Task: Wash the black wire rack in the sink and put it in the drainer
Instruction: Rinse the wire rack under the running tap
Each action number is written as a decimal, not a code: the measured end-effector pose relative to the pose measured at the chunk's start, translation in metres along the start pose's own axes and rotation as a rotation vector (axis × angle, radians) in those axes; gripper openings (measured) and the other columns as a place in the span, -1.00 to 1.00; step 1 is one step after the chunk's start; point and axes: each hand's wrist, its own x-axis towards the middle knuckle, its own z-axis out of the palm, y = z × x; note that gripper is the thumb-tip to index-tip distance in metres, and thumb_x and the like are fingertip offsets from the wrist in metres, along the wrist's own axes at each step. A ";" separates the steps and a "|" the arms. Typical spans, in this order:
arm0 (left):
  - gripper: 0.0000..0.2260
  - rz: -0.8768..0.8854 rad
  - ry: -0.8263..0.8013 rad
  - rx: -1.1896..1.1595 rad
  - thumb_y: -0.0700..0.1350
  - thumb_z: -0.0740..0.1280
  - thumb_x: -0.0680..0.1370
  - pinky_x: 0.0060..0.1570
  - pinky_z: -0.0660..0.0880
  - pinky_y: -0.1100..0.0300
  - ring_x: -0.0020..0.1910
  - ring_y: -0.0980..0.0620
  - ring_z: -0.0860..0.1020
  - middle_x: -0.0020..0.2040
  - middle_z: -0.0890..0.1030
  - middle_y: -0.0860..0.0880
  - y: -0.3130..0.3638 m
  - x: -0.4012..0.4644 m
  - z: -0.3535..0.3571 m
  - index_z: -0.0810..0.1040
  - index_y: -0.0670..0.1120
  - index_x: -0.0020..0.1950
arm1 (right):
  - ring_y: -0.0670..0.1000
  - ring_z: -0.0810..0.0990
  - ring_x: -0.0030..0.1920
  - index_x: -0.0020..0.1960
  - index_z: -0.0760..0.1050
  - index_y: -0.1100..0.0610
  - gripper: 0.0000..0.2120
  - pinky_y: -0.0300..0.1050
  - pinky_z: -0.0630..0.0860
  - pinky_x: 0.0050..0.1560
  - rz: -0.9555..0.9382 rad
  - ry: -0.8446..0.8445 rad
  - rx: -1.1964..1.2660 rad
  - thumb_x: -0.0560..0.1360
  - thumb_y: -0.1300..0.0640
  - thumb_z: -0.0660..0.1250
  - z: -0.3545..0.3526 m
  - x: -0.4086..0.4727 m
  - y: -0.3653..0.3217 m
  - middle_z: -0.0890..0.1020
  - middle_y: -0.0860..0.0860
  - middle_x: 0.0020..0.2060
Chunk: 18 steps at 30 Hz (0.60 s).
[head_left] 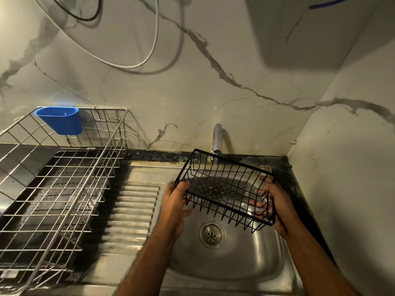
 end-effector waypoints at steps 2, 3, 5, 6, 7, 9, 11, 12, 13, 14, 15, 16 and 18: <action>-0.86 0.004 0.000 -0.006 -0.06 0.33 0.62 0.20 0.51 -0.29 0.12 -0.07 0.55 0.11 0.57 -0.05 0.000 0.000 -0.001 0.52 0.01 0.17 | 0.20 0.72 -0.03 0.26 0.53 -0.20 -0.74 0.17 0.65 -0.16 -0.003 0.002 -0.004 0.62 -0.13 0.19 0.001 0.000 -0.001 0.61 0.10 0.16; -0.84 0.004 0.000 -0.008 -0.05 0.33 0.62 0.20 0.51 -0.29 0.13 -0.07 0.55 0.14 0.57 -0.06 -0.001 0.000 -0.001 0.52 0.01 0.19 | 0.19 0.72 -0.05 0.25 0.53 -0.20 -0.75 0.17 0.65 -0.15 -0.007 0.002 -0.008 0.61 -0.13 0.20 0.001 0.001 -0.001 0.60 0.10 0.16; -0.75 0.003 0.002 -0.012 -0.02 0.36 0.60 0.17 0.53 -0.26 0.15 -0.08 0.56 0.19 0.57 -0.08 0.000 0.000 -0.001 0.51 -0.01 0.27 | 0.19 0.72 -0.06 0.24 0.53 -0.18 -0.76 0.18 0.65 -0.12 -0.011 0.000 -0.012 0.62 -0.08 0.20 0.000 0.002 -0.002 0.60 0.10 0.15; -0.68 0.001 0.005 -0.014 0.00 0.37 0.60 0.15 0.54 -0.25 0.16 -0.09 0.56 0.21 0.57 -0.09 0.000 0.000 -0.001 0.49 -0.02 0.33 | 0.19 0.72 -0.06 0.24 0.53 -0.18 -0.75 0.20 0.65 -0.10 -0.011 0.001 -0.012 0.62 -0.07 0.20 -0.001 0.003 -0.001 0.60 0.10 0.16; -0.62 -0.002 0.003 -0.015 0.02 0.39 0.59 0.14 0.55 -0.25 0.18 -0.10 0.57 0.23 0.56 -0.09 0.001 0.000 -0.001 0.47 -0.02 0.37 | 0.19 0.72 -0.05 0.25 0.53 -0.18 -0.75 0.23 0.64 -0.08 -0.011 0.004 -0.013 0.62 -0.06 0.20 -0.001 0.003 -0.001 0.60 0.10 0.16; -0.57 0.000 -0.004 -0.016 0.05 0.40 0.58 0.14 0.56 -0.24 0.20 -0.11 0.56 0.26 0.55 -0.09 0.001 -0.001 0.000 0.44 -0.01 0.42 | 0.19 0.72 -0.04 0.26 0.52 -0.18 -0.74 0.25 0.64 -0.05 -0.011 0.010 -0.018 0.62 -0.05 0.20 -0.003 0.004 -0.001 0.60 0.10 0.17; -0.56 0.004 -0.013 -0.018 0.05 0.40 0.58 0.14 0.56 -0.24 0.20 -0.10 0.56 0.28 0.54 -0.09 0.001 -0.001 0.001 0.44 -0.01 0.43 | 0.19 0.71 -0.03 0.27 0.52 -0.19 -0.74 0.26 0.64 -0.05 -0.008 0.015 -0.019 0.61 -0.06 0.20 -0.004 0.004 -0.002 0.60 0.09 0.17; -0.55 0.003 -0.015 -0.019 0.05 0.40 0.58 0.14 0.56 -0.24 0.20 -0.10 0.56 0.29 0.54 -0.10 0.001 -0.001 0.002 0.43 -0.01 0.44 | 0.19 0.71 -0.03 0.28 0.51 -0.20 -0.73 0.26 0.64 -0.05 -0.005 0.016 -0.020 0.61 -0.07 0.20 -0.006 0.004 -0.002 0.60 0.09 0.18; -0.54 0.000 -0.013 -0.019 0.05 0.40 0.58 0.14 0.57 -0.24 0.20 -0.10 0.56 0.29 0.53 -0.10 0.001 -0.001 0.004 0.42 -0.01 0.45 | 0.20 0.71 -0.03 0.28 0.51 -0.20 -0.73 0.26 0.64 -0.05 -0.002 0.017 -0.021 0.61 -0.07 0.20 -0.006 0.004 -0.002 0.59 0.09 0.18; -0.53 -0.003 -0.010 -0.020 0.05 0.40 0.58 0.14 0.57 -0.23 0.20 -0.10 0.56 0.30 0.53 -0.10 0.001 -0.001 0.005 0.42 -0.02 0.46 | 0.20 0.71 -0.02 0.28 0.51 -0.21 -0.73 0.26 0.64 -0.05 0.001 0.019 -0.019 0.61 -0.07 0.20 -0.007 0.004 -0.002 0.59 0.09 0.18; -0.54 -0.004 -0.008 -0.020 0.04 0.40 0.58 0.12 0.58 -0.22 0.20 -0.10 0.56 0.30 0.53 -0.11 0.001 -0.001 0.006 0.43 -0.02 0.45 | 0.20 0.71 -0.02 0.28 0.51 -0.21 -0.73 0.26 0.63 -0.05 0.003 0.021 -0.016 0.61 -0.07 0.20 -0.007 0.004 -0.002 0.58 0.09 0.18; -0.57 -0.002 -0.009 -0.020 0.03 0.39 0.59 0.09 0.58 -0.19 0.19 -0.10 0.56 0.29 0.54 -0.11 0.001 -0.001 0.006 0.44 -0.02 0.43 | 0.21 0.71 -0.01 0.27 0.51 -0.21 -0.73 0.26 0.63 -0.04 0.003 0.020 -0.011 0.61 -0.06 0.20 -0.008 0.004 -0.002 0.58 0.09 0.19; -0.65 0.002 -0.022 -0.019 0.01 0.38 0.59 0.03 0.59 -0.16 0.19 -0.10 0.56 0.26 0.57 -0.09 0.001 -0.002 0.007 0.49 -0.01 0.37 | 0.22 0.70 0.00 0.28 0.51 -0.20 -0.73 0.24 0.62 -0.06 0.003 0.014 -0.004 0.62 -0.05 0.18 -0.009 0.004 -0.003 0.57 0.10 0.20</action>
